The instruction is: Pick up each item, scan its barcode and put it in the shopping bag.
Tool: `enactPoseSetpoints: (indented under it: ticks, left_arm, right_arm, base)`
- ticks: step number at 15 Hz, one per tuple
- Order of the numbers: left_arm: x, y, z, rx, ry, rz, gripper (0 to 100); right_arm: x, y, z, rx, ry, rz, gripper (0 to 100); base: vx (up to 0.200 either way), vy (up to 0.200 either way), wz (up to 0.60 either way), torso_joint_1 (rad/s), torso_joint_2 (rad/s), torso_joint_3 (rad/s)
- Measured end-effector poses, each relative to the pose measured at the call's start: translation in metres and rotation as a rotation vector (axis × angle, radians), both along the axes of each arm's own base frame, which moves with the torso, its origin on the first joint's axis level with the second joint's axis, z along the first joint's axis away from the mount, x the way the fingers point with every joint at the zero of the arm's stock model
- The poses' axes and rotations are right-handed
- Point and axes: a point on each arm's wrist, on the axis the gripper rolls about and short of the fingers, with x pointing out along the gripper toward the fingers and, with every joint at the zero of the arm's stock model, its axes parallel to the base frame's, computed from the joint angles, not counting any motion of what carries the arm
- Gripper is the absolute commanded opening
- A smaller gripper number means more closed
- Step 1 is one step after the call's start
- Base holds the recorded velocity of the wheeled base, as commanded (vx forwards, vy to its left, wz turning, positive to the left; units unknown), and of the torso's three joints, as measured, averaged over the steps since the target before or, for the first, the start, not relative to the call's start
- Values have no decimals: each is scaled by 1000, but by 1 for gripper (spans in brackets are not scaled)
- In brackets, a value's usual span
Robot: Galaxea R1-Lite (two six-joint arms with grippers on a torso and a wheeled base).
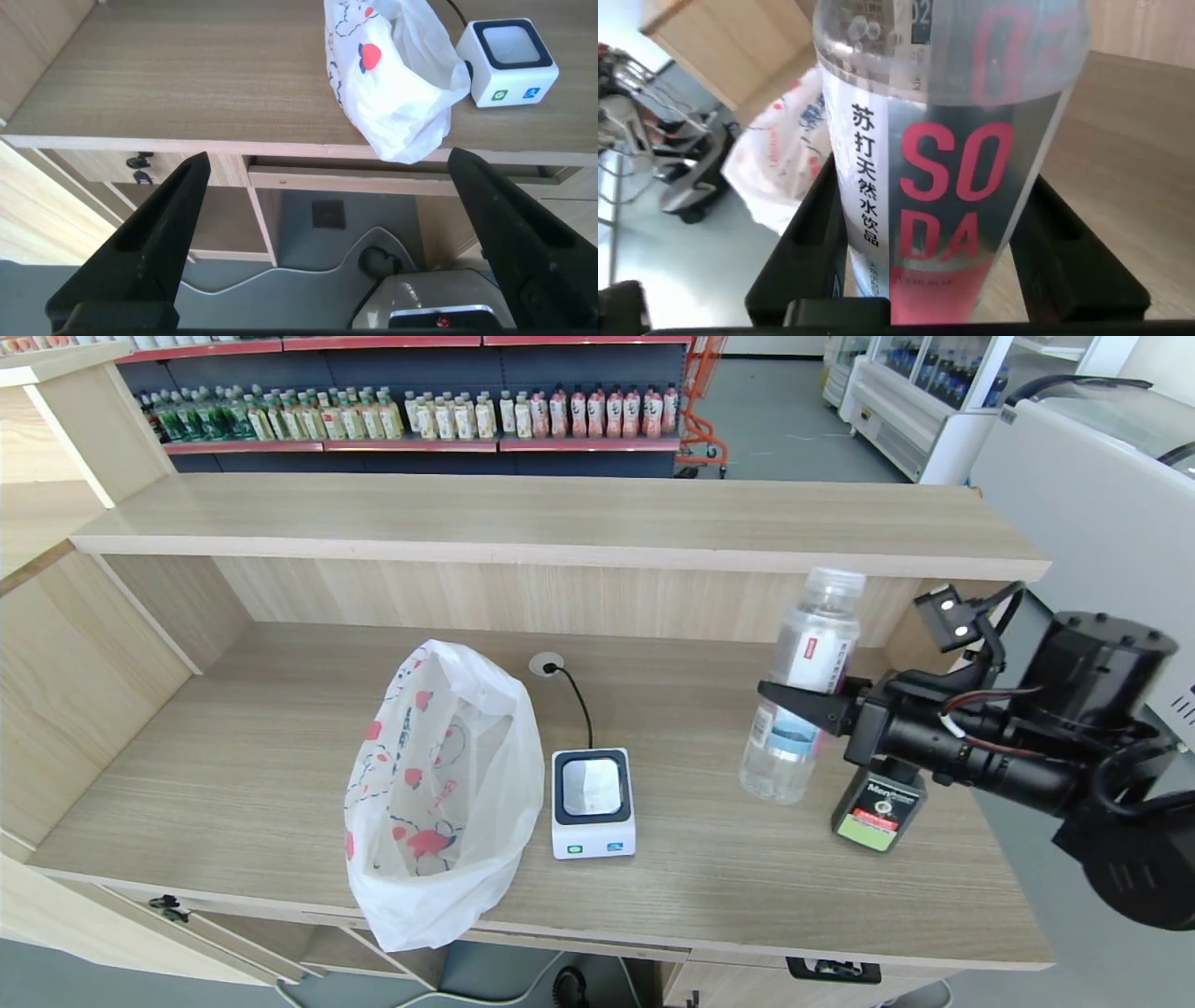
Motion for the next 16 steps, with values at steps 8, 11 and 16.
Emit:
enactPoseSetpoints:
  ticks: [8,11,16]
  left_arm:
    - [0,0,0,0,0,0,100]
    - [0,0,0,0,0,0,100]
    - [0,0,0,0,0,0,100]
  right_arm:
    - [-72,-14,79,227,102,341,0]
    - [-91,-19,94,303,195,414,0]
    - [-134,-26,125,398,314,605,0]
  base:
    - [0,0,0,0,0,0]
    - [0,0,0,0,0,0]
    - [0,0,0,0,0,0]
